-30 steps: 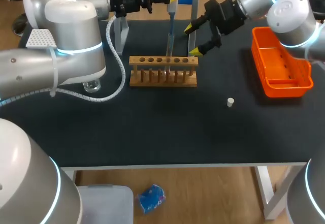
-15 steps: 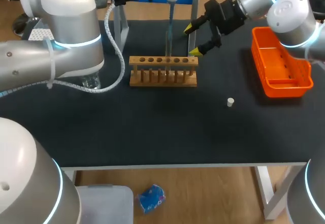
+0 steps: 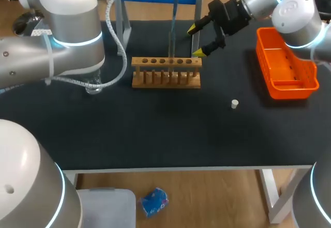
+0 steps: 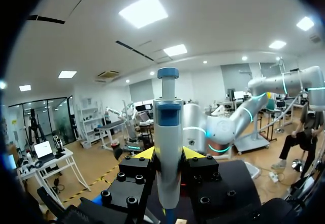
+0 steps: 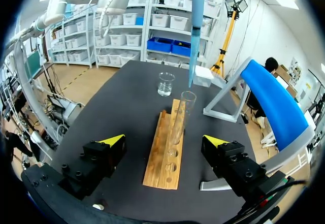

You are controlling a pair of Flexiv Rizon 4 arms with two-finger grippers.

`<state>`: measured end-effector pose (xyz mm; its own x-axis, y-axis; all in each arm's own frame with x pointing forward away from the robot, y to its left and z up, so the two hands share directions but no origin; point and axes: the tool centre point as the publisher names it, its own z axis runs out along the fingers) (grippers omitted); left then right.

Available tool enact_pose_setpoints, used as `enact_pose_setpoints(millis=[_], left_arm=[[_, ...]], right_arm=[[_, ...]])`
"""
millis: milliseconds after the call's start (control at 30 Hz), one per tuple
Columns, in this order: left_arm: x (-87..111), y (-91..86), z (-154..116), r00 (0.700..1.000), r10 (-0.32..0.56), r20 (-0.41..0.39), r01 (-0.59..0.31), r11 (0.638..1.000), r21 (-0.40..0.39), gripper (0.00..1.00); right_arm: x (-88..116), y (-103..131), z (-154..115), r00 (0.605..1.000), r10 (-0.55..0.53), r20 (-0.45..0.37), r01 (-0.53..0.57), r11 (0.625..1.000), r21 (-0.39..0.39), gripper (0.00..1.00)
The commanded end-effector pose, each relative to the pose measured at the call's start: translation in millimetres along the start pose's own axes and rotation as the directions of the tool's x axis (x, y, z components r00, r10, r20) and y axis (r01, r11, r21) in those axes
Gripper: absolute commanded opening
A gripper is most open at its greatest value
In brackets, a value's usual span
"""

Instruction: Invert the test tube, pick up the pipette, mount the tip to pipette, aspirate from beaker and dispense into the tube, eject the tip, return the pipette, and cap with the stopper.

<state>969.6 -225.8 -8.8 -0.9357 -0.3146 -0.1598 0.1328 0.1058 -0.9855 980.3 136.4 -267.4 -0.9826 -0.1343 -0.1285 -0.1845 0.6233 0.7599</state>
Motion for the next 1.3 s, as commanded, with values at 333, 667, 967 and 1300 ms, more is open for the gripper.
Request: enact_pose_setpoints(millis=[333,667,967,1300], left_arm=[[31.1,-32.4,-3,1.0,0.003,0.012,-0.003,0.999,-0.045,0.0],[81.1,-39.9,-10,1.0,-0.007,0.005,0.007,0.999,-0.051,0.0],[129.2,-15.5,-8,0.999,0.01,0.041,-0.009,0.999,-0.032,0.0],[174.2,-0.2,2,0.999,-0.001,0.042,-0.001,0.999,0.054,0.0]], right_arm=[[5,2,-5,1.0,-0.013,-0.001,0.013,1.0,-0.019,1.0],[70,33,-59,0.998,-0.058,0.041,0.066,0.971,-0.231,1.0],[132,44,-86,0.999,-0.024,0.043,0.039,0.925,-0.378,1.0],[181,55,-82,1.0,-0.006,-0.009,0.001,0.87,-0.492,1.0]])
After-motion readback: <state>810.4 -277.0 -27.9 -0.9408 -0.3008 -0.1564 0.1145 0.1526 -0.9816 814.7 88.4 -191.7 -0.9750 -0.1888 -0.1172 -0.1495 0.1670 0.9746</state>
